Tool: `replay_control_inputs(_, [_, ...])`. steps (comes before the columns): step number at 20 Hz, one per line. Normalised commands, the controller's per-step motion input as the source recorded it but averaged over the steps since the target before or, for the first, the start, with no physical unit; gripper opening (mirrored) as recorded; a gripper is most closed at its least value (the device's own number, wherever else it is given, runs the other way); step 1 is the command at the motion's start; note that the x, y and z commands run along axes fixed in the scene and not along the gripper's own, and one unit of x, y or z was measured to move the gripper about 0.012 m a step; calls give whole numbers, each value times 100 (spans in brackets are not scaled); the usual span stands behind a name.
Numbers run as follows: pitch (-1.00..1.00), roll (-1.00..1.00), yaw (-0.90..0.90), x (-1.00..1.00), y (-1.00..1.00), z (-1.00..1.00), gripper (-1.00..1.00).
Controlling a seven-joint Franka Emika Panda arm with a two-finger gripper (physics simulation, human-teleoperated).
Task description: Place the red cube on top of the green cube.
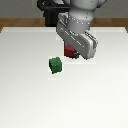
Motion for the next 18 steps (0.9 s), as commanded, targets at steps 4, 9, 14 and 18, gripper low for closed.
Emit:
replay_control_inputs(4, [0, 0, 0, -25, -25, 25, -100])
replay_control_inputs(9, [0, 0, 0, 0, -20, 0, -100])
replay_control_inputs(14, [0, 0, 0, 0, -40, 0, -100])
replay_control_inputs(18, [0, 0, 0, -25, 0, 0, -100])
